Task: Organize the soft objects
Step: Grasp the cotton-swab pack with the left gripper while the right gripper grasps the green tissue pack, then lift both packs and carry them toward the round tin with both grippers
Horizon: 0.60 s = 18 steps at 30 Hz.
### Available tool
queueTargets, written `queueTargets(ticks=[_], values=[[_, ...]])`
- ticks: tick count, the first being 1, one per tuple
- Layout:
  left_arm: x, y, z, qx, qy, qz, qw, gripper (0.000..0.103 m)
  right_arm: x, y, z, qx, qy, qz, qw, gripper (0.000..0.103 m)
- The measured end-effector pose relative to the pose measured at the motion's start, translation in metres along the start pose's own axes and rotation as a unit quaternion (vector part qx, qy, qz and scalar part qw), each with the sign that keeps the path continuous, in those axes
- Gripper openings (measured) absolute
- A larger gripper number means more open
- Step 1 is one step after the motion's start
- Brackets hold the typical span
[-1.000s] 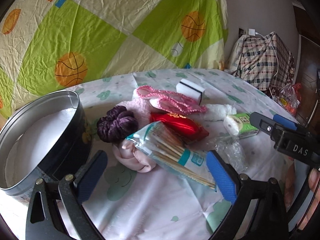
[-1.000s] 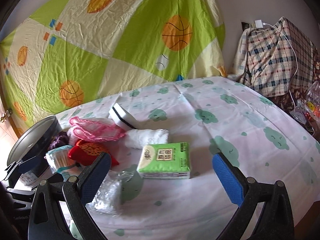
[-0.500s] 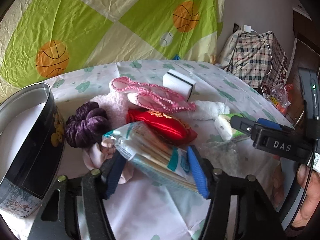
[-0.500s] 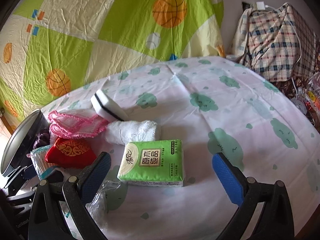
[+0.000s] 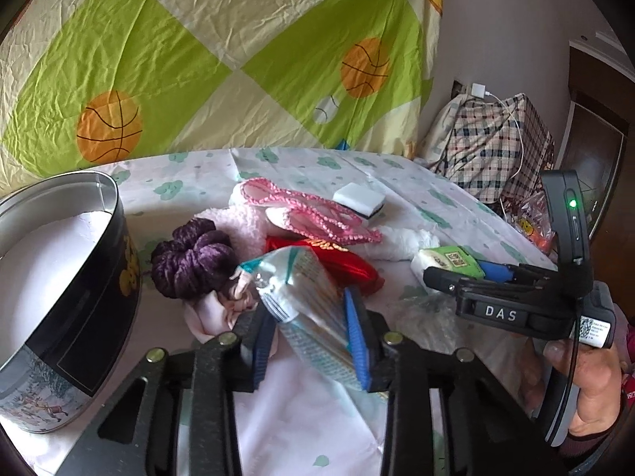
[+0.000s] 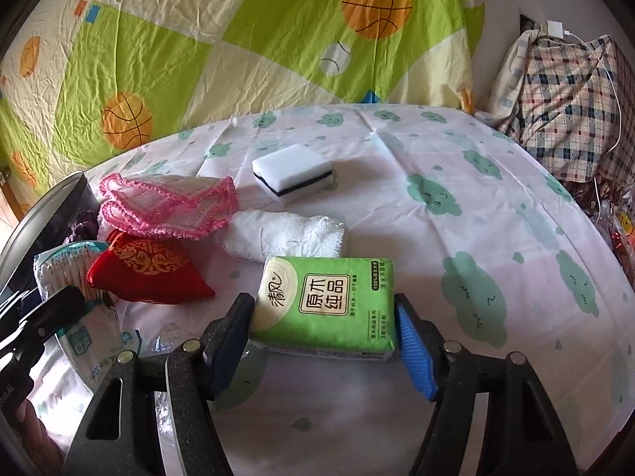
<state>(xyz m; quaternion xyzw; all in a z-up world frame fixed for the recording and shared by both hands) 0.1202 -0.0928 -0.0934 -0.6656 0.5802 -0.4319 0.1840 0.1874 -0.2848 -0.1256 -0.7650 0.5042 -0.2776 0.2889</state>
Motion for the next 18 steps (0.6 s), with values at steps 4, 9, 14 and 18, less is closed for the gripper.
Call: queueTargets(ticks=[4, 9, 14, 18], values=[[0.002, 0.002, -0.008, 0.017, 0.001, 0.012, 0.9998, 0.031, 0.000, -0.002, -0.010, 0.034, -0.007, 0.003, 0.999, 0.071], [0.007, 0.005, -0.019, 0.046, 0.000, 0.036, 0.9983, 0.028, -0.006, -0.007, -0.025, 0.074, 0.003, -0.013, 0.997, 0.071], [0.005, 0.002, -0.026, 0.061, 0.012, 0.031, 0.9976, 0.025, -0.003, -0.009, -0.031, 0.094, 0.005, -0.007, 0.996, 0.071], [0.004, 0.000, -0.030, 0.074, 0.014, 0.029, 0.9967, 0.024, -0.005, -0.009, -0.035, 0.108, 0.012, -0.011, 0.994, 0.071]])
Point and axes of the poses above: each gripper's, at about its wrist camera, not at the fingertips, and z roughly the way its jaws point, x to its right, y to its underside, the point moved 7 cm from there along z, roughly the way its jaws point, and after that the axes turned 15 degrees about -z, right-handed, at the moved point
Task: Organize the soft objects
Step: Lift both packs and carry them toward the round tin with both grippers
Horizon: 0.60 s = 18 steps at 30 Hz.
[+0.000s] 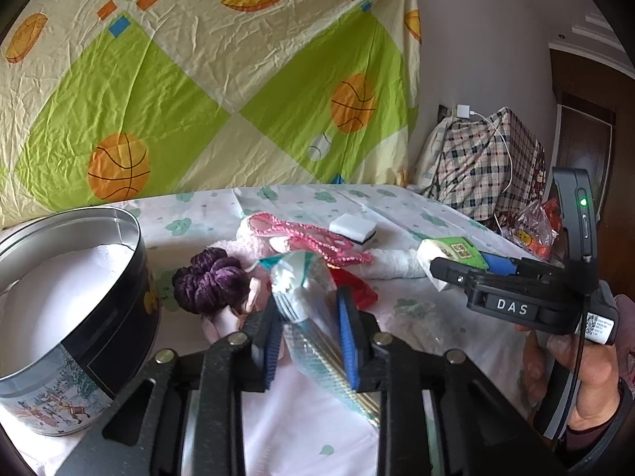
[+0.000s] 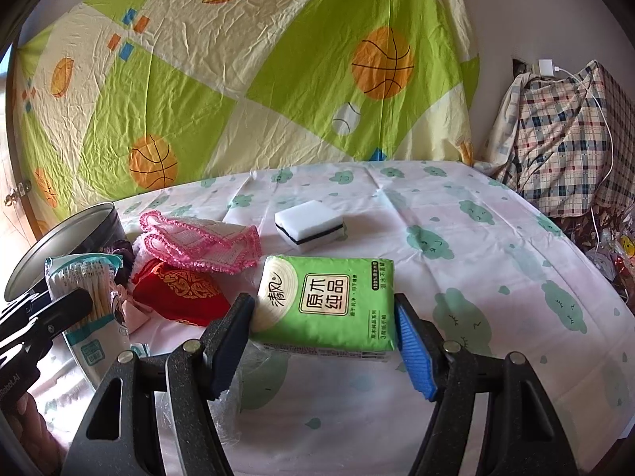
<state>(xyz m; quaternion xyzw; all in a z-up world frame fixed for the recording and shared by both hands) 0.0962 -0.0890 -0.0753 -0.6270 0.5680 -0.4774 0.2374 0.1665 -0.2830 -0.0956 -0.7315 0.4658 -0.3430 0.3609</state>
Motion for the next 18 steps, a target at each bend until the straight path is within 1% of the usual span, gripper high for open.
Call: queueTargets(ticks=[4, 9, 14, 18], values=[[0.001, 0.001, -0.004, 0.009, 0.005, 0.004, 0.9999, 0.023, 0.001, 0.001, -0.002, 0.007, 0.002, 0.003, 1.000, 0.071], [-0.003, -0.004, -0.012, 0.031, 0.011, -0.007, 0.9994, 0.021, 0.003, 0.000, -0.008, 0.024, 0.008, 0.006, 1.000, 0.071], [-0.007, -0.006, -0.018, 0.052, 0.009, -0.011, 0.9986, 0.021, -0.001, -0.002, -0.015, 0.040, 0.018, -0.009, 0.999, 0.071], [-0.007, -0.006, -0.022, 0.063, 0.005, -0.004, 0.9980, 0.021, -0.002, -0.002, -0.020, 0.050, 0.024, -0.006, 0.998, 0.071]])
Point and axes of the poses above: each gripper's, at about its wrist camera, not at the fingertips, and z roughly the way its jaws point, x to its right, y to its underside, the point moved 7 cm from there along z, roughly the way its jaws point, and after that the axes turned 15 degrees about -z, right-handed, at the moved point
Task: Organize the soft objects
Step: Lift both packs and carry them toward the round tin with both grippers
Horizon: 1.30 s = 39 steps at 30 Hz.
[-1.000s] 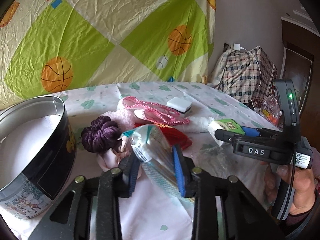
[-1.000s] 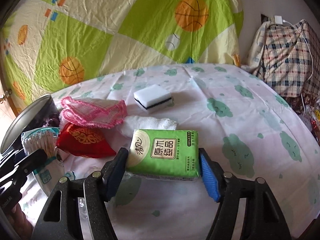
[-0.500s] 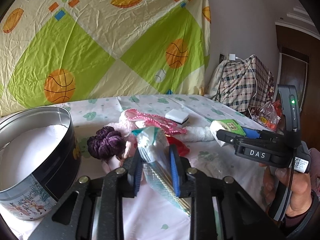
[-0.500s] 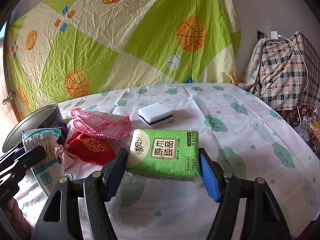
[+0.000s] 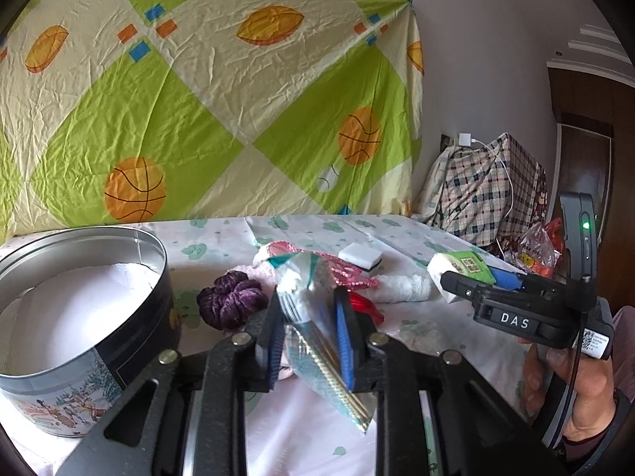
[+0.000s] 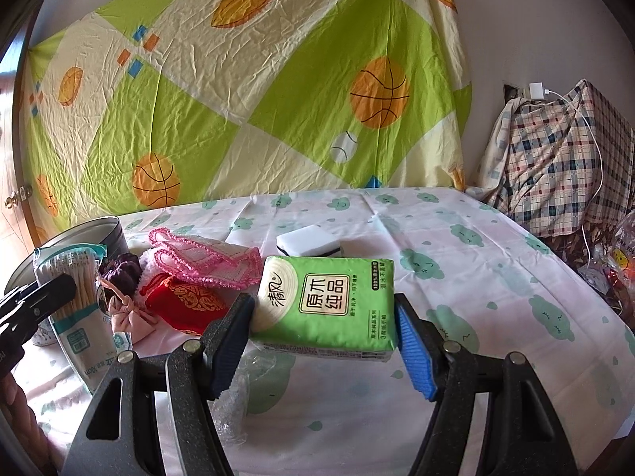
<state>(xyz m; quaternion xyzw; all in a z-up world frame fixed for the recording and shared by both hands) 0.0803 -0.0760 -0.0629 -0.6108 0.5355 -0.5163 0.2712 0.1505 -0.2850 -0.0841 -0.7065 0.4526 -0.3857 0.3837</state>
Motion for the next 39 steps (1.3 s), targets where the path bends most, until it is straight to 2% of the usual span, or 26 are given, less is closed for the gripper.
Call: queueTargets(ticks=[17, 39], values=[[-0.012, -0.003, -0.018, 0.039, -0.019, 0.012, 0.9990, 0.021, -0.035, -0.011, -0.014, 0.042, 0.009, -0.015, 0.999, 0.071], [-0.025, -0.008, -0.040, 0.085, -0.032, 0.018, 0.9957, 0.021, -0.068, -0.017, -0.017, 0.054, -0.004, -0.029, 0.998, 0.071]])
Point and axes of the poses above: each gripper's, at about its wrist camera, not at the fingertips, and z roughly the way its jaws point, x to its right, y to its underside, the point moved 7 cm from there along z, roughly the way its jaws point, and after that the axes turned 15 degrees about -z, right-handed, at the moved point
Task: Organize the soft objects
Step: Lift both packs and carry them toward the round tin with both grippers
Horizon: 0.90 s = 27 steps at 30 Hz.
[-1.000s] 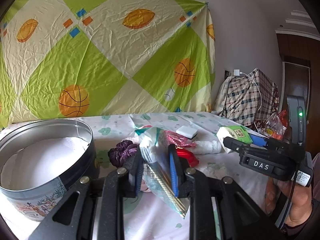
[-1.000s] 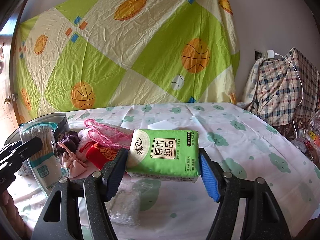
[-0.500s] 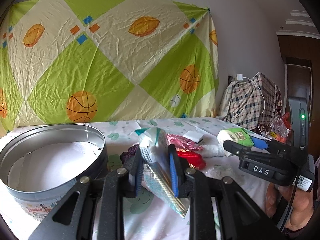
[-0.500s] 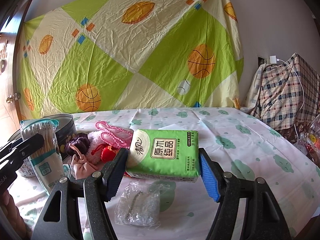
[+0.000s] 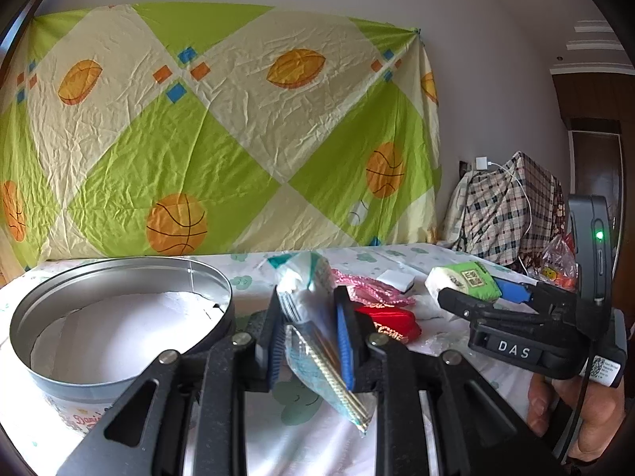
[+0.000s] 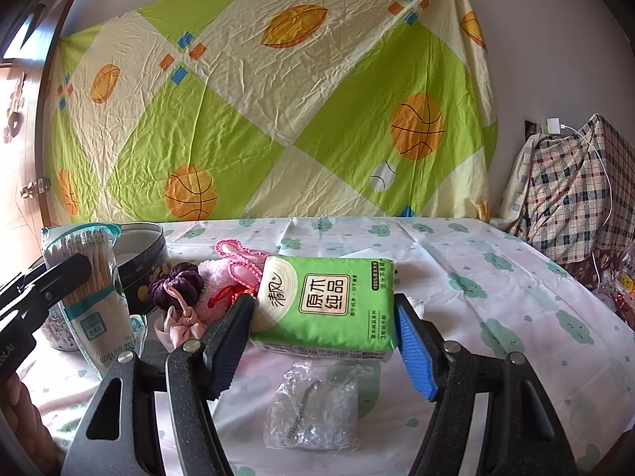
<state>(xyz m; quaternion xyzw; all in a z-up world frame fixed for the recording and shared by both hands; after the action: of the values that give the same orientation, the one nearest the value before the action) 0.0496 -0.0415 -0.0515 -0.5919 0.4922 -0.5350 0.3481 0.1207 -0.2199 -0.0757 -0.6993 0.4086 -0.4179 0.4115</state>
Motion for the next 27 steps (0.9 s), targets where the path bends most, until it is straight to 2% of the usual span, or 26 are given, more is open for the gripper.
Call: queueTargets(ticks=[27], values=[[-0.018, -0.011, -0.024, 0.062, -0.017, 0.011, 0.9979, 0.021, -0.030, -0.009, -0.002, 0.012, -0.012, -0.015, 1.000, 0.071]])
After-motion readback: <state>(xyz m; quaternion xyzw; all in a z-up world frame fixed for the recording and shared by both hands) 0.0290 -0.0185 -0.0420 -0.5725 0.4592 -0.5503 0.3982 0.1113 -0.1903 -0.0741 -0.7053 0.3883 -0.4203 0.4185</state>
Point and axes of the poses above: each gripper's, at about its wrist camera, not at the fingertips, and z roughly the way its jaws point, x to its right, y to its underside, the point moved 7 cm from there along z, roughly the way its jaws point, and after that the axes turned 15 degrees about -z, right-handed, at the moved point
